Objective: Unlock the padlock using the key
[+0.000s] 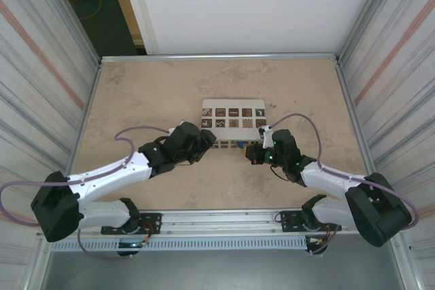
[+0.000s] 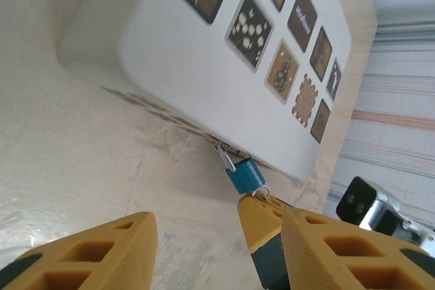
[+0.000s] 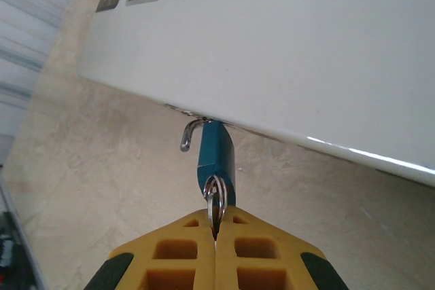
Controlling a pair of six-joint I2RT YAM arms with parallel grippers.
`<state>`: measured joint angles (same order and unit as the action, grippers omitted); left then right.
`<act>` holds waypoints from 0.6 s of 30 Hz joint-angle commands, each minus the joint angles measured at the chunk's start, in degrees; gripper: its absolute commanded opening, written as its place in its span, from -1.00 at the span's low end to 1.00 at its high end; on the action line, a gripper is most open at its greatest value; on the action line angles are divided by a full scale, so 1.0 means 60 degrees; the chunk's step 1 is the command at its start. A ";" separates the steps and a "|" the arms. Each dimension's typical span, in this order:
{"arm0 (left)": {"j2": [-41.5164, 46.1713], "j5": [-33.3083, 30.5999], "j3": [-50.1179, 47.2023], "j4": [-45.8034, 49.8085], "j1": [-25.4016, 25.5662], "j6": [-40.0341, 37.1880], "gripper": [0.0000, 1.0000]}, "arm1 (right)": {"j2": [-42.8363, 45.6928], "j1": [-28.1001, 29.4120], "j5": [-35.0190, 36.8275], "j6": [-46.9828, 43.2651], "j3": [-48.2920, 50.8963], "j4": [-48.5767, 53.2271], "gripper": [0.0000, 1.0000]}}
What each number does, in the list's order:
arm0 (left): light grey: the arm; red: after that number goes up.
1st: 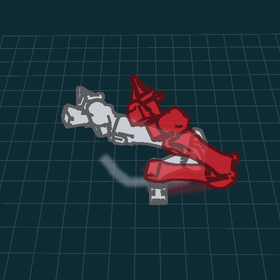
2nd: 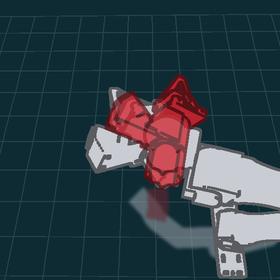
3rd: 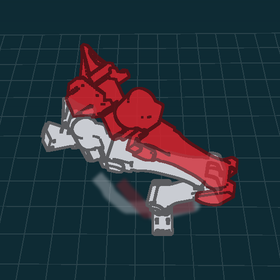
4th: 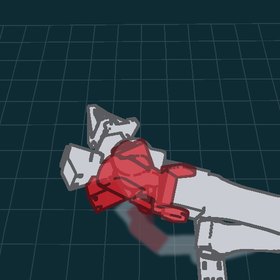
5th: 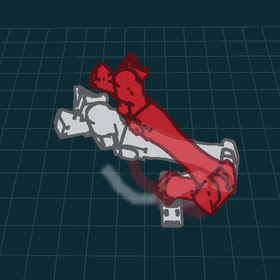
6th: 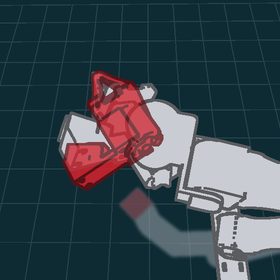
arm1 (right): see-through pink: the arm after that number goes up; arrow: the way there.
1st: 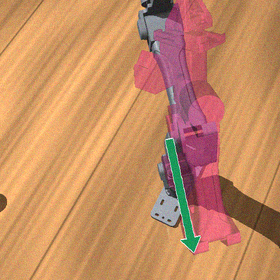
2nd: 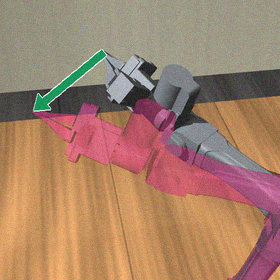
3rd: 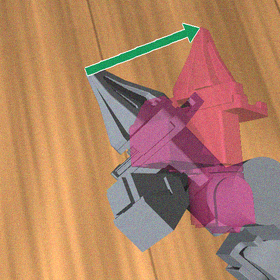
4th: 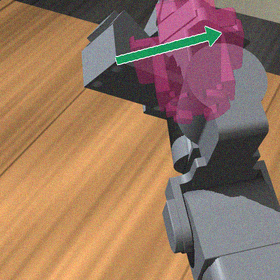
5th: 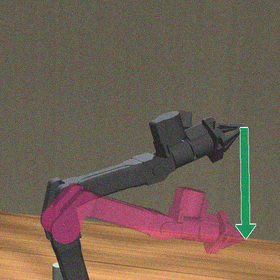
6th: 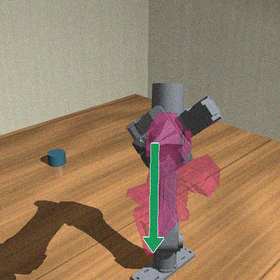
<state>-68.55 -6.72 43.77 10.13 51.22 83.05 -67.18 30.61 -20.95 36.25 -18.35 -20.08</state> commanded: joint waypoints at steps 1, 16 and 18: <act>0.0161 -0.0790 0.0349 0.0921 0.0100 -0.0731 0.04 | -0.0242 -0.0399 -0.0875 0.1210 0.0219 0.0377 -1.00; 0.0632 -0.1536 0.0242 0.1667 0.0057 -0.0960 0.09 | -0.1472 -0.0824 -0.1112 0.2338 0.0311 -0.0181 -1.00; 0.0751 -0.1533 0.0155 0.1835 -0.0094 -0.1037 0.13 | -0.1357 -0.0824 -0.1007 0.2295 0.0308 -0.0078 -0.91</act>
<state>-66.17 -12.93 44.88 18.00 51.35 78.63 -74.98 25.85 -28.36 48.03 -17.21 -24.16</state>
